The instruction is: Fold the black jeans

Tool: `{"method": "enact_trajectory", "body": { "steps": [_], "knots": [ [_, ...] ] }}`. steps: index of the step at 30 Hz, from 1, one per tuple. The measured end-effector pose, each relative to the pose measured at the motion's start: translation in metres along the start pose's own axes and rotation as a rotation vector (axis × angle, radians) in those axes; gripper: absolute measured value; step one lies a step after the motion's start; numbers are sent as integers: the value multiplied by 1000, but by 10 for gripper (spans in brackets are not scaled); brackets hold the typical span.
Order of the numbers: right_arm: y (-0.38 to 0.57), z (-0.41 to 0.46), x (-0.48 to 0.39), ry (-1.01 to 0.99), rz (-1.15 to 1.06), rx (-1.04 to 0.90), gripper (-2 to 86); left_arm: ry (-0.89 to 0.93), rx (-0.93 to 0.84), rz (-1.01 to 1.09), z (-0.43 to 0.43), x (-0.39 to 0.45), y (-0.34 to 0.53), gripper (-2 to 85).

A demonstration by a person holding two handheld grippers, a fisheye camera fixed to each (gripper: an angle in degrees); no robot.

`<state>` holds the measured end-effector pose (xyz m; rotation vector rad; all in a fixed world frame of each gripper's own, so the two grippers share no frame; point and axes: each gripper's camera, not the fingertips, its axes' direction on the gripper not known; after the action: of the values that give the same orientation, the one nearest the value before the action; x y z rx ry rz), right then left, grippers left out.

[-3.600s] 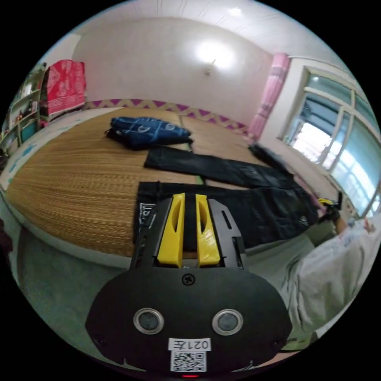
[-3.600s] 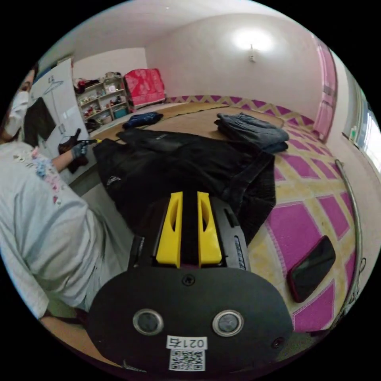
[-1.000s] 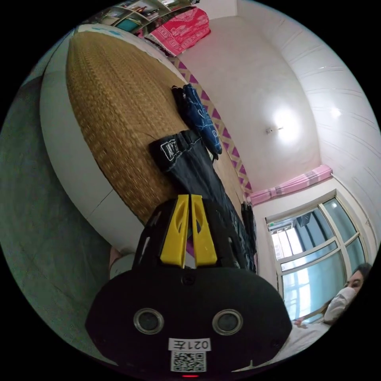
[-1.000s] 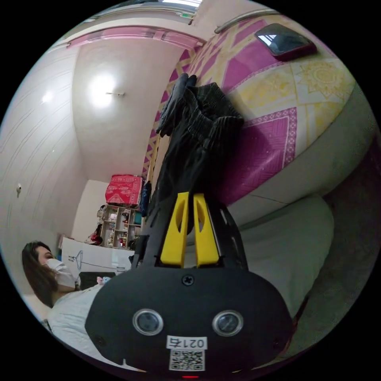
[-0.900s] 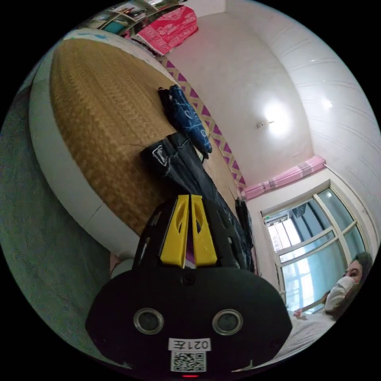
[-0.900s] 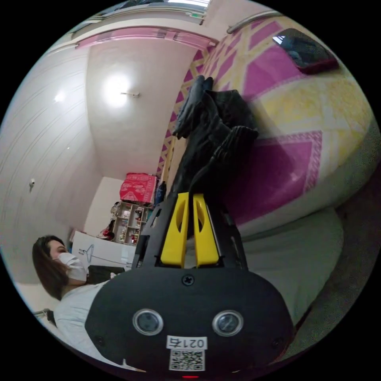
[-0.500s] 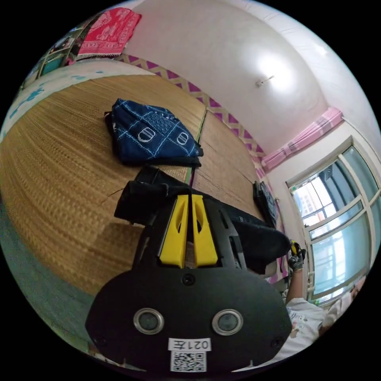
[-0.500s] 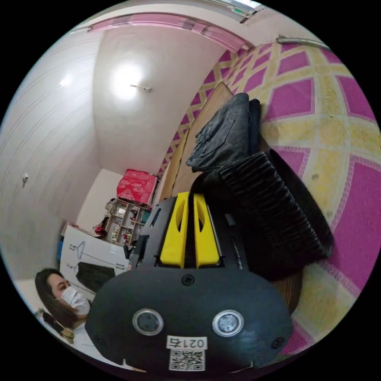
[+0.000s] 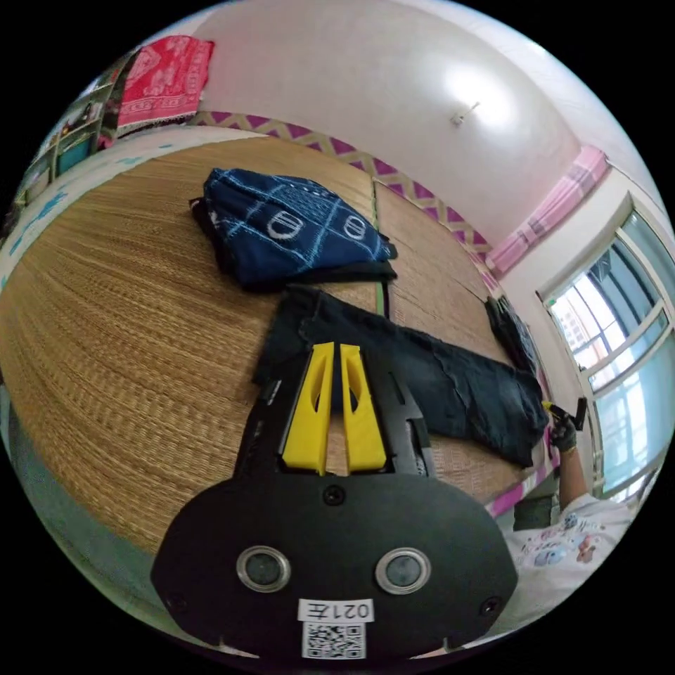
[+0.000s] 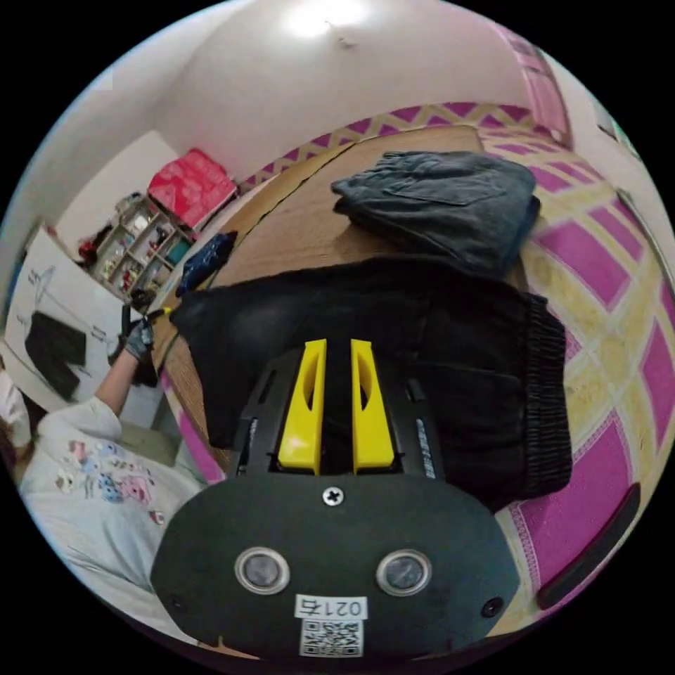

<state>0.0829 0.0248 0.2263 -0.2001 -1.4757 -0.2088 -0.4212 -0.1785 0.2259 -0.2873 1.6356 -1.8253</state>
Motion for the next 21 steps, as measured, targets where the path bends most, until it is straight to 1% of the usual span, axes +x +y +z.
{"method": "enact_trajectory", "body": {
  "steps": [2,3,5,7,8,10,11,13,15,17,18,20,21],
  "knots": [
    [-10,25,-38,91,-136,2,65,21,-29,69,22,25,7,-9],
    [-15,31,-45,120,-169,6,65,24,-41,132,37,46,10,-9],
    [-36,59,-68,254,-318,-1,69,18,-68,233,61,79,14,-8],
    [-54,84,-78,320,-421,-46,74,-4,-81,393,94,127,19,-4],
    [-65,101,-84,346,-482,-83,78,-13,-90,436,103,139,20,-1],
    [-80,124,-93,349,-574,-126,83,-46,-114,630,142,186,26,17],
    [-89,138,-98,355,-616,-149,93,-54,-117,672,152,197,27,24],
    [-102,158,-104,363,-664,-186,98,-46,-138,812,192,235,29,58],
    [-112,176,-104,369,-672,-224,89,-59,-158,870,223,256,26,69],
    [-119,193,-103,339,-670,-280,46,-75,-194,886,253,266,21,73],
    [-120,195,-103,335,-668,-284,39,-89,-217,883,270,268,18,71],
    [-119,193,-105,304,-678,-259,15,-75,-254,869,288,266,12,55],
    [-119,192,-105,295,-678,-250,10,-67,-248,857,290,264,8,22]
  ]
}}
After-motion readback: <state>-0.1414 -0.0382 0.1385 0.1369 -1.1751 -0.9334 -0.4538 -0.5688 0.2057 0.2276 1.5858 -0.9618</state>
